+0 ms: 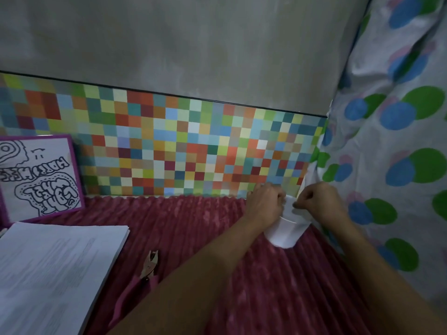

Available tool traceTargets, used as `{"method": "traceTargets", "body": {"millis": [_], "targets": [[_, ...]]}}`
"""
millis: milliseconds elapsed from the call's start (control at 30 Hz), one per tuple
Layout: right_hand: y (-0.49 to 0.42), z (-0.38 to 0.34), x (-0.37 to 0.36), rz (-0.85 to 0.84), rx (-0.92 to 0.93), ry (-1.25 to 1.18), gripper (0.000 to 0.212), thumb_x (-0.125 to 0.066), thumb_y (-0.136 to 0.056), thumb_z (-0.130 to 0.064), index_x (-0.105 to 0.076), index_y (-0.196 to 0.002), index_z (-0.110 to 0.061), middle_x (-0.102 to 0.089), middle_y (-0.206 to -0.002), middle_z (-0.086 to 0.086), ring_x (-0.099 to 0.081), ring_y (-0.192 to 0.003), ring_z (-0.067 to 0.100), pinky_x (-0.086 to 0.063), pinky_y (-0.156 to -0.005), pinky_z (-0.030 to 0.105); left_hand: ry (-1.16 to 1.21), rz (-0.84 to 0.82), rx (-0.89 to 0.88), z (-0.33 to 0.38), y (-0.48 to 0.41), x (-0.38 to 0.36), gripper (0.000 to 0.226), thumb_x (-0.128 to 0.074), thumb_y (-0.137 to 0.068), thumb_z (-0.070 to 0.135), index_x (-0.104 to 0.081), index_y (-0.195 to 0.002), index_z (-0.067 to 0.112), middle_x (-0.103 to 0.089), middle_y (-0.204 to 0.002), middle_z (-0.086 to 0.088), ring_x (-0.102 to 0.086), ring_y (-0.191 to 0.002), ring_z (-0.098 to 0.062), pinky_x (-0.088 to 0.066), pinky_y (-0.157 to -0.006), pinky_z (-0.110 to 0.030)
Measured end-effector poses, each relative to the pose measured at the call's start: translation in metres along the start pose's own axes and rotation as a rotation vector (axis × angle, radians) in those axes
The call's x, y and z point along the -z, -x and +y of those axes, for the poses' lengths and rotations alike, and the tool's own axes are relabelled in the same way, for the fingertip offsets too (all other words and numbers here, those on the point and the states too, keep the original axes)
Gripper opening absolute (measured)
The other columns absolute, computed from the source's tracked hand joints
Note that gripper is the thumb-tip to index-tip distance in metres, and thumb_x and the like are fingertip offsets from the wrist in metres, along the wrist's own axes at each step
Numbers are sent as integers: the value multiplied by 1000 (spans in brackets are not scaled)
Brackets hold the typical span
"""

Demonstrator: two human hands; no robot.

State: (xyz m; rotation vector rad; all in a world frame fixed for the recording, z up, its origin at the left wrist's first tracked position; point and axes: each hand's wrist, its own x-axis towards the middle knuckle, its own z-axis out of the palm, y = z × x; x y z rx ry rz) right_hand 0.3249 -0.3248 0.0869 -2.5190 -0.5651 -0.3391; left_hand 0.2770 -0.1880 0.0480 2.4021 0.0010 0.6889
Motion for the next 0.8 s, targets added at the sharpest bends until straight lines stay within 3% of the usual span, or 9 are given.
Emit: {"method": "traceTargets", "body": {"millis": [33, 100, 233, 300, 467, 533, 633, 700, 800], "targets": [[1, 0, -1, -12, 14, 22, 2, -78, -73, 1, -76, -73, 0, -73, -75, 12, -60, -60, 16, -39, -50, 13, -4, -18, 2, -1, 1, 0, 18, -55, -90, 13, -69, -101, 14, -65, -108, -10, -52, -108, -31, -45, -89, -48], [2, -1, -3, -28, 25, 44, 15, -67, -79, 8, -78, -83, -2, -74, -83, 11, -59, -62, 13, -39, -51, 9, -13, -12, 10, -3, 4, 0, 19, -56, -90, 16, -68, -105, 15, -62, -116, -9, -47, -114, -31, -42, -95, -47], [2, -6, -8, -17, 82, 20, 7, -76, -74, 4, -77, -80, -1, -74, -79, 12, -60, -63, 13, -44, -58, 20, 78, 60, 47, -3, 8, 0, 15, -68, -84, 26, -73, -75, 15, -66, -95, 0, -54, -99, -24, -44, -85, -39], [2, -6, -8, -8, 99, 21, 5, -77, -72, 4, -75, -73, 0, -74, -75, 13, -61, -61, 15, -48, -60, 25, 139, 67, 73, -5, 6, -2, 16, -66, -85, 24, -72, -73, 14, -67, -89, 0, -57, -92, -24, -48, -83, -42], [3, -4, -6, -26, 88, 79, 21, -61, -82, 10, -76, -94, 1, -74, -95, 14, -58, -74, 16, -42, -71, 24, 168, -6, 24, -8, 6, 4, 24, -49, -91, 5, -69, -104, 7, -66, -109, -11, -57, -104, -30, -48, -89, -45], [4, -4, -8, -10, 98, 59, 6, -72, -81, -1, -75, -85, 1, -72, -79, 9, -58, -65, 14, -40, -61, 22, 150, 13, -21, -5, 13, 8, 19, -53, -89, 6, -68, -101, 9, -66, -105, -8, -58, -100, -27, -49, -87, -44], [8, -3, -15, 74, 94, 14, 16, -75, -79, -5, -69, -64, -5, -59, -55, 0, -51, -51, 8, -34, -50, 20, 5, 63, -67, 2, 28, 12, 11, -59, -89, 18, -68, -83, 16, -66, -92, 0, -57, -90, -21, -46, -86, -42], [7, 4, -23, 54, 105, 78, 16, -66, -80, 5, -76, -77, -8, -70, -73, 10, -61, -65, 17, -47, -61, 26, -102, 95, -113, 10, 42, 15, 15, -58, -91, 21, -69, -81, 16, -66, -90, -1, -57, -89, -23, -41, -84, -40], [-5, 25, -38, 22, 54, 97, 41, -63, -75, 5, -74, -82, -34, -70, -92, 18, -62, -87, 34, -55, -77, 45, -169, 92, -197, 27, 61, 16, 17, -53, -93, 17, -69, -89, 11, -65, -94, -7, -58, -93, -28, -42, -84, -43]]}}
